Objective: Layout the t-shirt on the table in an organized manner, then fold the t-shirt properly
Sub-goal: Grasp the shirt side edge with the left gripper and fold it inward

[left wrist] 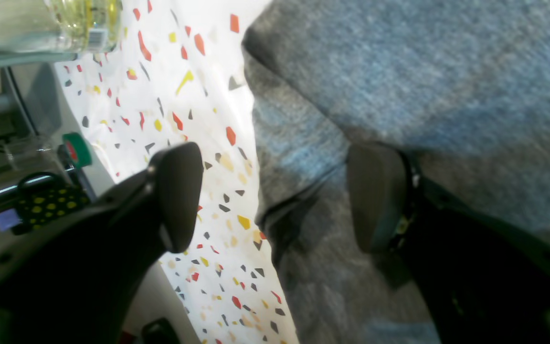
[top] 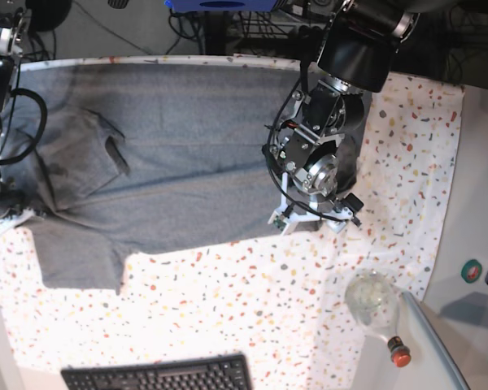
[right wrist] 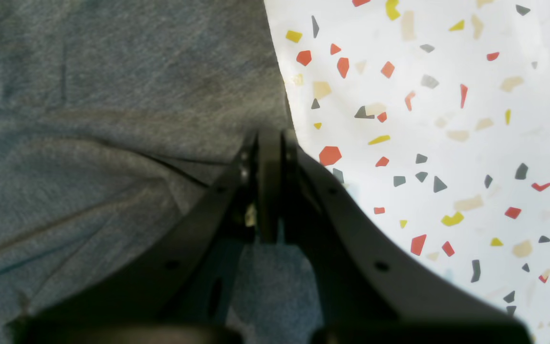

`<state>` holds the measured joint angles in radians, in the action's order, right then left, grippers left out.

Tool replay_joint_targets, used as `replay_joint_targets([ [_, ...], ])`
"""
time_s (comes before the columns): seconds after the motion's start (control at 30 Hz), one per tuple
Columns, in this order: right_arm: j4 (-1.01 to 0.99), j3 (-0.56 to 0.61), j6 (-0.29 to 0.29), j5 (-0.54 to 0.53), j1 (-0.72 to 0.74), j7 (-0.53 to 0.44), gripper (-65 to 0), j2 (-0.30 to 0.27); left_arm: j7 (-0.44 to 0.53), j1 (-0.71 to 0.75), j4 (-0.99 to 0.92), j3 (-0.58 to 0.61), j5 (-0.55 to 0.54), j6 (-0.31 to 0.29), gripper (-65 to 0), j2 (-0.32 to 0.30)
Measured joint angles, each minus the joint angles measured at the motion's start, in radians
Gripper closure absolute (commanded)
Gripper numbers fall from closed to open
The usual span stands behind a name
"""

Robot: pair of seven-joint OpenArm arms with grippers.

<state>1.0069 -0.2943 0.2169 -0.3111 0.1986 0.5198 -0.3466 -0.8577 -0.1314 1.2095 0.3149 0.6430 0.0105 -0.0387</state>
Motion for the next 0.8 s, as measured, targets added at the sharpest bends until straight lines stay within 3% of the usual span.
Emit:
replay_joint_targets([
  [0.23, 0.000, 0.000, 0.000, 0.000, 0.000, 0.000, 0.0, 0.000, -0.002, 0.001, 0.014, 0.001, 0.000, -0.003, -44.8, 0.042],
  [0.8, 0.000, 0.000, 0.000, 0.000, 0.000, -0.002, 0.0, 0.000, 0.010, -0.029, -0.055, -0.006, 0.003, 0.004, -44.8, 0.015],
])
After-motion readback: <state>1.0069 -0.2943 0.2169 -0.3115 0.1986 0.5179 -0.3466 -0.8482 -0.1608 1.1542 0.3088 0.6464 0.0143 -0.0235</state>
